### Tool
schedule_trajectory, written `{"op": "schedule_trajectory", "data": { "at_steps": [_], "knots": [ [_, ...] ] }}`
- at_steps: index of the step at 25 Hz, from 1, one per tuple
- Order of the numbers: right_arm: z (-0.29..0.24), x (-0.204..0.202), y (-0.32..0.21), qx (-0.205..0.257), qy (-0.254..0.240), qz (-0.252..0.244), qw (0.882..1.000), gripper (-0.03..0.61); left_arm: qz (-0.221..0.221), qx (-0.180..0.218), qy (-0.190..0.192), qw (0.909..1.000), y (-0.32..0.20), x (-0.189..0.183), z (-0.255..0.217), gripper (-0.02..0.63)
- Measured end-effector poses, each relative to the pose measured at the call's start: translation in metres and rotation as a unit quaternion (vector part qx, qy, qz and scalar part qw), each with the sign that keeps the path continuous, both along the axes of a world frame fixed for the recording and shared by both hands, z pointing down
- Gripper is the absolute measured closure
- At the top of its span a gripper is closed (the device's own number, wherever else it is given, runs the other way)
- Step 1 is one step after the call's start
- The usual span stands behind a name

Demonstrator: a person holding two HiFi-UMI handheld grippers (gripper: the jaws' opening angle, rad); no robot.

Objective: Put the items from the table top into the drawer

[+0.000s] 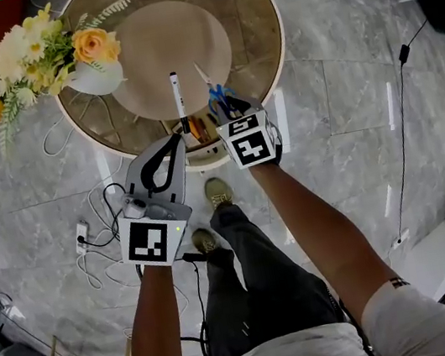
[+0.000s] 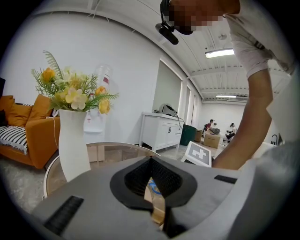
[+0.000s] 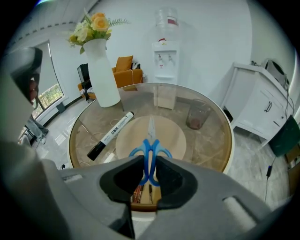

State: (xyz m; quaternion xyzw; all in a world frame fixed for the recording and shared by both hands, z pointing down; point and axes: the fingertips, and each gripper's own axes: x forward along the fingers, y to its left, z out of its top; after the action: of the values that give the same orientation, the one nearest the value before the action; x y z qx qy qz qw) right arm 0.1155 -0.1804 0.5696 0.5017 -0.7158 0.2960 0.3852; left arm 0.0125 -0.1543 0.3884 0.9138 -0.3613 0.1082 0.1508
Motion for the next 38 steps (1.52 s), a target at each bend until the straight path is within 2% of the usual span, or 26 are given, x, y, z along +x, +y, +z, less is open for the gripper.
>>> {"op": "schedule_trajectory", "data": {
  "at_steps": [11,17,27,33,38],
  "knots": [
    [-0.035,0.007,0.023,0.054,-0.044,0.045,0.997,0.499,-0.002,0.004,-0.001,1.0,0.02,-0.005,-0.01,0.614],
    [-0.077,-0.003,0.061,0.095,-0.072,0.059,0.991,0.499,0.01,0.014,0.0,0.9999,0.045,-0.01,-0.021,0.614],
    [-0.123,-0.033,0.16,0.137,-0.086,0.053,0.985,0.499,0.032,0.024,0.016,0.9991,0.117,-0.019,-0.028,0.614],
    [-0.124,-0.052,0.212,0.149,-0.074,0.033,0.986,0.499,0.032,0.021,0.027,0.9989,0.157,-0.03,-0.014,0.614],
    [-0.108,-0.059,0.247,0.134,-0.066,0.016,0.989,0.499,0.035,0.011,0.026,0.999,0.182,-0.035,0.004,0.614]
  ]
}}
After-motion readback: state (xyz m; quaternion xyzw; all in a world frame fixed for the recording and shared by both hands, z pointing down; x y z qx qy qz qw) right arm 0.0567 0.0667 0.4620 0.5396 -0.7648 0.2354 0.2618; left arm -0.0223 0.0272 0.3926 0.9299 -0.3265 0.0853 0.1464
